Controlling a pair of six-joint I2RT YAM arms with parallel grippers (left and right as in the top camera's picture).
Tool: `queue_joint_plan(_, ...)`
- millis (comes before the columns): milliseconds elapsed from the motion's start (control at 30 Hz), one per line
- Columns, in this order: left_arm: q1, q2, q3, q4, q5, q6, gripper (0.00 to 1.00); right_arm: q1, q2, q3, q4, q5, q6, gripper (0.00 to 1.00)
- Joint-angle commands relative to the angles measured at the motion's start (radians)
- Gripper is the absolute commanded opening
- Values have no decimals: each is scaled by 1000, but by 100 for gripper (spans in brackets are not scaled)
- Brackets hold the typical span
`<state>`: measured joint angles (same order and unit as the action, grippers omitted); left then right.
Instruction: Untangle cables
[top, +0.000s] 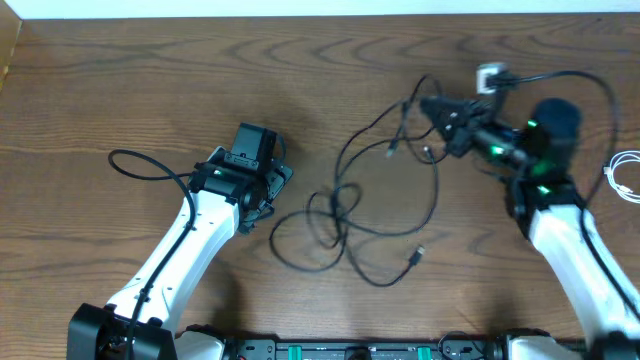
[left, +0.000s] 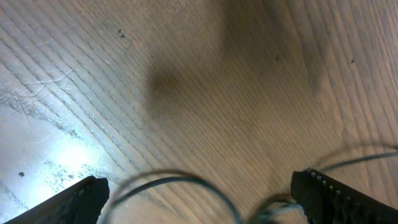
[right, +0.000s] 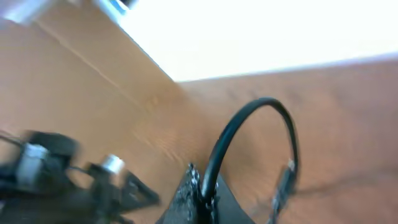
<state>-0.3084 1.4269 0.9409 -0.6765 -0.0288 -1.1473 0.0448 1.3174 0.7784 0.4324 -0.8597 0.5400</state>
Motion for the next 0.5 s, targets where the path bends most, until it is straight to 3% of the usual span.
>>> queue_joint_plan(0,4,-10,5,-3,-10,10,98,-5,-111,7,0,27,41,1)
queue_joint_plan(267,4,-10,5,3,-10,10,98,-8,-260,7,-366,452,-85,2)
queue_joint_plan(300,4,-10,5,3,-10,10,99,-8,-261,7,-415,483,-85,5)
queue_joint_plan(367,4,-10,5,3,-10,10,98,-7,-257,7,-514,494,-85,23)
queue_joint_plan(467,4,-10,5,4,-10,10,98,10,-247,7,-649,486,-85,41)
